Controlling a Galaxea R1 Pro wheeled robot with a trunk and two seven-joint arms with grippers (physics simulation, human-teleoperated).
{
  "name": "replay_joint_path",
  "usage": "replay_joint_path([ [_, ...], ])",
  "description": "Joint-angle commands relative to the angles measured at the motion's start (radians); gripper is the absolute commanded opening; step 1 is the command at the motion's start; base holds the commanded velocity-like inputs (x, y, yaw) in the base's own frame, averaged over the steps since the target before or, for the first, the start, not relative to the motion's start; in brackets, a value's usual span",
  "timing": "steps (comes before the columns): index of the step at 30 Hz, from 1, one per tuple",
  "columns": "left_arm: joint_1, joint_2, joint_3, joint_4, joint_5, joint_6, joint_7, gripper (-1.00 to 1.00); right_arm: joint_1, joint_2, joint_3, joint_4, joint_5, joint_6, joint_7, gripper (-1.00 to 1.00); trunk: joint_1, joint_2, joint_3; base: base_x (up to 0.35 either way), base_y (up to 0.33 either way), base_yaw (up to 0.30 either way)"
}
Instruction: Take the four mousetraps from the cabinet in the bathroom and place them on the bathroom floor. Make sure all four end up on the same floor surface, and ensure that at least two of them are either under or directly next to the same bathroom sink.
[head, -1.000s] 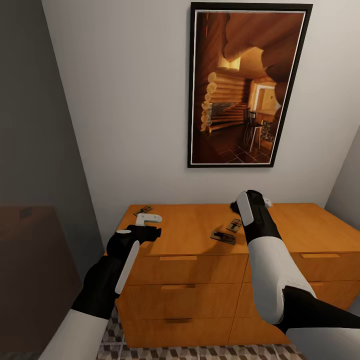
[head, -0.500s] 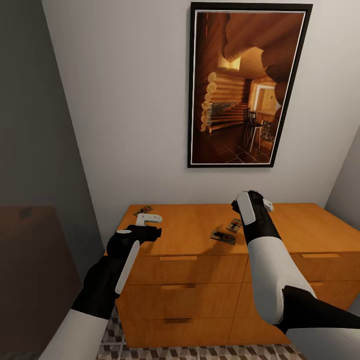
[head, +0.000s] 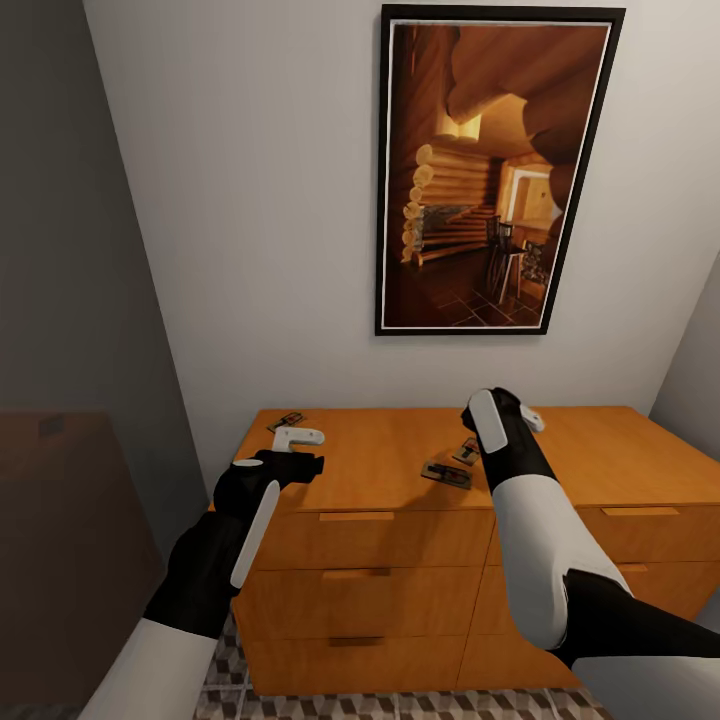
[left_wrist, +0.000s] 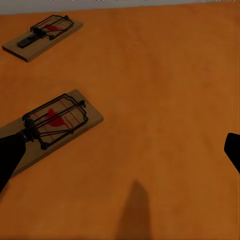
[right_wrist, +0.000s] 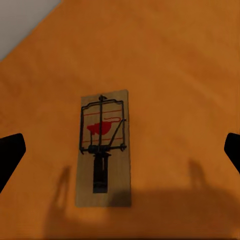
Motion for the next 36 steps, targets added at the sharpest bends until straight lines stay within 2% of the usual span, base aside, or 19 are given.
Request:
replay_joint_path([
  [1,-0.001,0.000,-0.001,-0.001,0.008,0.004,0.008,1.00,-0.001,0.001,-0.002,0.001,-0.010,0.000,-0.008,1.00,0.000,-0.001,-0.001,0.000,0.000,0.000],
  [7,-0.001,0.000,0.000,-0.001,0.009,0.004,0.008,1.00,-0.001,0.001,-0.002,0.034,-0.029,-0.029,-0.043,1.00,0.000,-0.001,-0.001,0.000,0.000,0.000],
  [14,-0.001,0.001,0.001,0.000,0.011,0.004,0.009,1.00,-0.001,0.001,0.005,0.087,-0.032,-0.040,-0.052,1.00,0.000,-0.001,-0.001,0.000,0.000,0.000],
  [17,-0.001,0.001,0.001,0.000,0.012,0.004,0.009,1.00,-0.001,0.001,0.031,0.097,-0.033,-0.042,-0.052,1.00,0.000,-0.001,-0.001,0.000,0.000,0.000],
  [18,-0.001,0.001,0.001,0.000,0.012,0.004,0.009,1.00,0.000,0.001,0.059,0.101,-0.034,-0.043,-0.052,1.00,0.000,-0.001,-0.001,0.000,0.000,0.000],
  [20,-0.001,0.001,0.001,0.000,0.012,0.004,0.009,1.00,0.000,0.001,0.088,0.103,-0.035,-0.044,-0.052,1.00,0.000,-0.001,-0.001,0.000,0.000,0.000],
  [24,-0.001,0.002,0.001,0.000,0.013,0.004,0.009,1.00,0.000,0.001,0.133,0.106,-0.048,-0.049,-0.052,1.00,0.000,-0.001,-0.001,0.000,0.000,0.000],
  [30,-0.001,0.002,0.001,0.001,0.014,0.004,0.009,1.00,0.000,0.001,0.164,0.111,-0.087,-0.055,-0.053,1.00,0.000,-0.001,-0.001,0.000,0.000,0.000],
  [36,-0.001,0.001,0.000,0.005,0.014,0.003,0.009,1.00,0.000,0.001,0.171,0.112,-0.097,-0.052,-0.052,1.00,0.000,-0.001,-0.001,0.000,0.000,0.000],
])
